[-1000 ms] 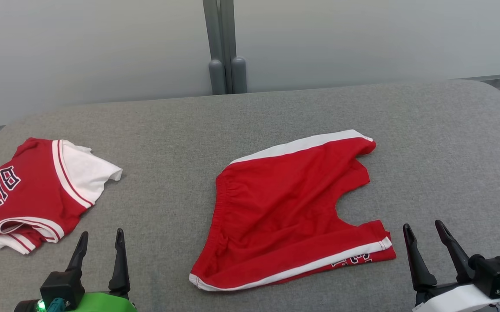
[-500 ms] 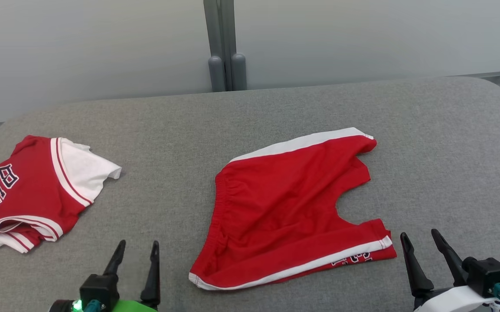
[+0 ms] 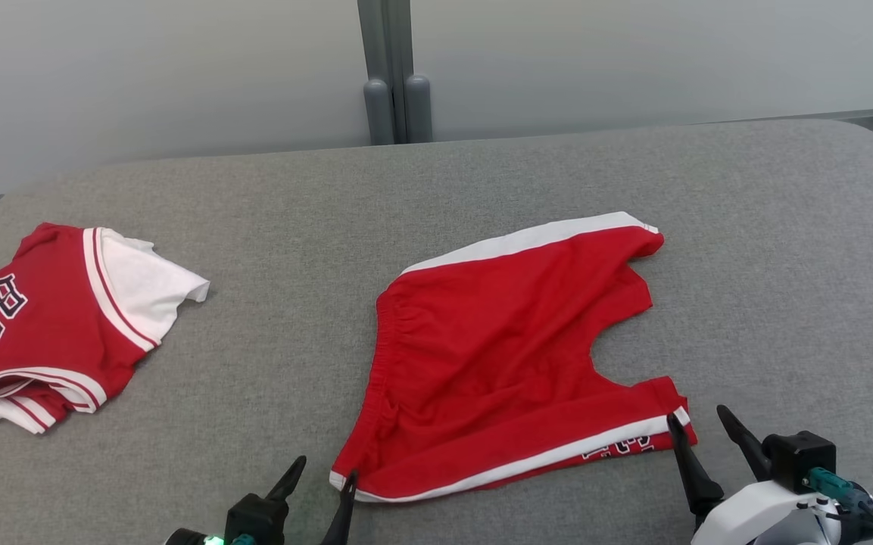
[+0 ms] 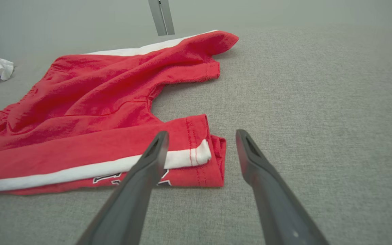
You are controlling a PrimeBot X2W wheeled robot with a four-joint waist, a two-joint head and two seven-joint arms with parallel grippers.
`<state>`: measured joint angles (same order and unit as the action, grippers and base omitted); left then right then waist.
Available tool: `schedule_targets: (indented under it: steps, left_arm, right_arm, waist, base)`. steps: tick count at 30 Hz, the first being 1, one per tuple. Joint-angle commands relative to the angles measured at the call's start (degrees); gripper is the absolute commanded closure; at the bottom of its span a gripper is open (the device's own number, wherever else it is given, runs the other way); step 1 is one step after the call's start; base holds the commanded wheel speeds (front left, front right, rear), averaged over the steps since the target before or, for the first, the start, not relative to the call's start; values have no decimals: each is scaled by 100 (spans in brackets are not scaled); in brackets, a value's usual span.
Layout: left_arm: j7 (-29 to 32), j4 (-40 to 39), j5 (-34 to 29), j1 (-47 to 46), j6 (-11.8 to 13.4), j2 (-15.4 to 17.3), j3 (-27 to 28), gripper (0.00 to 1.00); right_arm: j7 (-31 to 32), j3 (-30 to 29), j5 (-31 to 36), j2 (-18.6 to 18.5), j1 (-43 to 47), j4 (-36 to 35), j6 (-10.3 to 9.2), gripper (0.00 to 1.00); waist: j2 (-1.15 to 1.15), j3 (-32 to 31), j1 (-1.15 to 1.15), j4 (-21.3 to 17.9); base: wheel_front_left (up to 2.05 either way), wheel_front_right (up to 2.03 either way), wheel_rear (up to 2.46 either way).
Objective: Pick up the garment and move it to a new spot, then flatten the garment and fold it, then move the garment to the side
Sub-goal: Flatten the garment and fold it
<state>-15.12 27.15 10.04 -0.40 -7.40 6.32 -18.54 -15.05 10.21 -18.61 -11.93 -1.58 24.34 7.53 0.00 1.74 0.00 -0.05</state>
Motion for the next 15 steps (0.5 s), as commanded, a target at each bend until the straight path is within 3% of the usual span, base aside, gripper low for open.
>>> schedule_targets:
  steps: [1,15]
  left_arm:
    - [-4,73,48,-135,-9,64,-94,0]
    - [-3,880,467,-747,-10,97,-788,0]
  right_arm:
    - [-19,51,-65,-5,-109,129,-8,0]
    - [-19,540,-277,-10,-739,1073,-8,0]
  waist:
    - [0,37,0,17]
    - [0,145,0,68]
  base:
    - [0,0,0]
    - [0,0,0]
